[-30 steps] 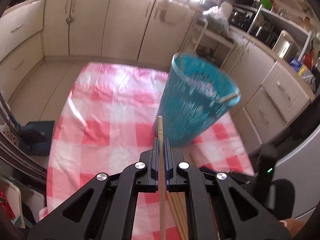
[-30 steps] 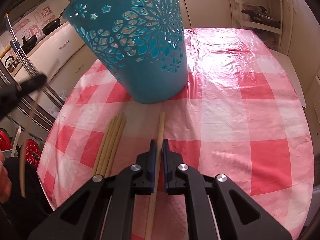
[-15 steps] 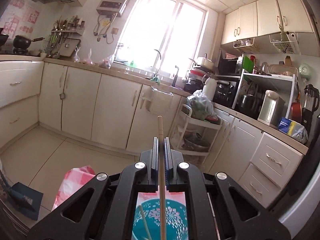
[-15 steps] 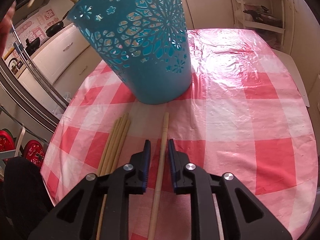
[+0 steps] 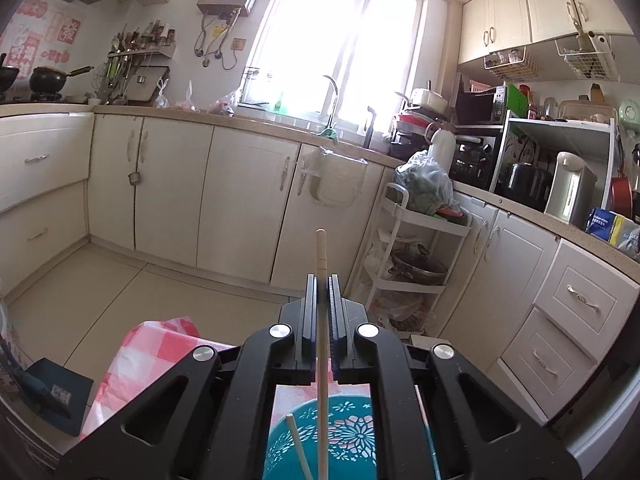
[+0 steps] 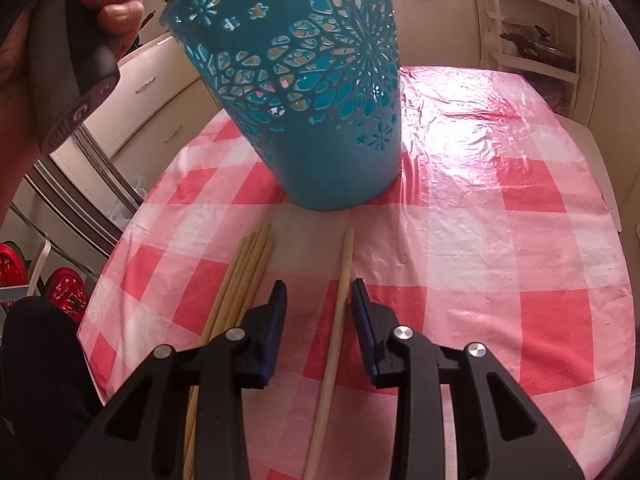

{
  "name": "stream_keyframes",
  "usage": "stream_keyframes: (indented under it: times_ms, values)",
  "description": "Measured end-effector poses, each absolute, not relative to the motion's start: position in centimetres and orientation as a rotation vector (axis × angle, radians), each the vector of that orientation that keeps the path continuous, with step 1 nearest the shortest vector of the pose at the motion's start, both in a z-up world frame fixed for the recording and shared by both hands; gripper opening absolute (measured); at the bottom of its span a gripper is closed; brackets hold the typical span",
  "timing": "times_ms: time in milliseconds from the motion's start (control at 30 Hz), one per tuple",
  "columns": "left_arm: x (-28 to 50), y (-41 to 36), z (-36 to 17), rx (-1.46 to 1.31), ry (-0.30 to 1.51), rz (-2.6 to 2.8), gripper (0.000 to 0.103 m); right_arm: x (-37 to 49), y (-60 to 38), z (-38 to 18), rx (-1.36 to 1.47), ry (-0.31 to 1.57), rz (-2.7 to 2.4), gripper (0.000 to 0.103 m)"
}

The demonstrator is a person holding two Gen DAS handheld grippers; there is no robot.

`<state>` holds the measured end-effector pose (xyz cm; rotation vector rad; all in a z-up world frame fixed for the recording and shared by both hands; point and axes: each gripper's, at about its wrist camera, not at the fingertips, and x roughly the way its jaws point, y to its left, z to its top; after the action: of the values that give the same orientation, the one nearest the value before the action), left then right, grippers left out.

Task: Organize utensils
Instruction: 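Raise the stick with the left tool over the basket and open it, then lift the stick with the right tool and drop it into the basket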

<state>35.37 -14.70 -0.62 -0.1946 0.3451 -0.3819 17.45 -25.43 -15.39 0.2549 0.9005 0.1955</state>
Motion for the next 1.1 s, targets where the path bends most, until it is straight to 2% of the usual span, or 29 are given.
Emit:
stream_keyframes:
  times_ms: [400, 500, 567, 767, 867, 1100]
  values:
    - [34.0, -14.4, -2.5, -0.104, 0.436, -0.397, 0.006, 17.4, -25.6, -15.3, 0.271, 0.904, 0.204, 0.034]
    - [32.6, -12.9, -2.6, -0.091, 0.454, -0.389, 0.02, 17.3, -26.1, -15.3, 0.297, 0.907, 0.209, 0.034]
    - [31.4, -11.4, -2.6, -0.093, 0.456, -0.372, 0.04, 17.2, -26.3, -15.3, 0.312, 0.908, 0.21, 0.032]
    - [28.2, -6.1, -3.3, -0.109, 0.49, -0.316, 0.063, 17.1, -25.5, -15.2, 0.233, 0.911, 0.172, 0.025]
    - [27.0, -3.8, -4.3, -0.103, 0.511, -0.288, 0.07, 17.0, -24.7, -15.1, 0.154, 0.916, 0.135, 0.017]
    - [26.0, -0.5, -8.3, -0.075, 0.559, -0.226, 0.073, 16.5, -22.5, -15.1, -0.057, 0.916, 0.084, 0.007]
